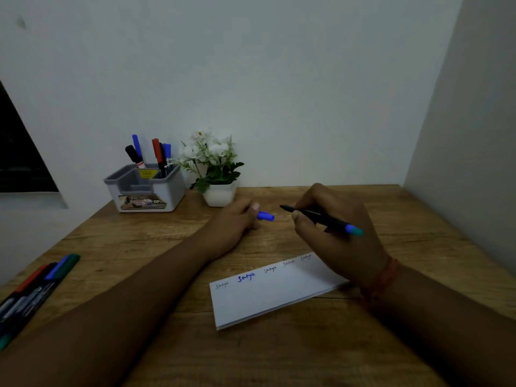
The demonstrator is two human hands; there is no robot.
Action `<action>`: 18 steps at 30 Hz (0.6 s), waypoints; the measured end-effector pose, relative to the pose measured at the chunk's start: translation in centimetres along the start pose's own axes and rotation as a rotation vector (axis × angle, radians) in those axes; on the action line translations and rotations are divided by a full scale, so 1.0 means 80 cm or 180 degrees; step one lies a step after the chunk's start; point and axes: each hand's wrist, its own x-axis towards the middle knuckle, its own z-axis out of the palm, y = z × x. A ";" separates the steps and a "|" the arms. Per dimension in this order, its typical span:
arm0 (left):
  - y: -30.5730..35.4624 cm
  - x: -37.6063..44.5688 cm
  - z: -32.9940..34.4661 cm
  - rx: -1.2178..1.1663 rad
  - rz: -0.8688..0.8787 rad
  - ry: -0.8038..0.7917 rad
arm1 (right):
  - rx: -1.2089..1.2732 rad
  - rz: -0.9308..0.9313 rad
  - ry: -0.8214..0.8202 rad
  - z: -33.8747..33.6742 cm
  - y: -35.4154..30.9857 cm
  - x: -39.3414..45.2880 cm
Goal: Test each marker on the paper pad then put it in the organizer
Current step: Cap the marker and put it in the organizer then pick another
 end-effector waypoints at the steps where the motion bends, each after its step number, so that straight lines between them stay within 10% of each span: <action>1: 0.001 -0.003 0.006 0.0318 0.0148 0.0079 | 0.0059 0.0096 -0.0094 0.004 0.004 -0.002; 18: 0.013 -0.021 -0.006 0.1934 0.0528 0.0402 | 0.2122 0.2581 -0.0116 0.018 0.035 -0.008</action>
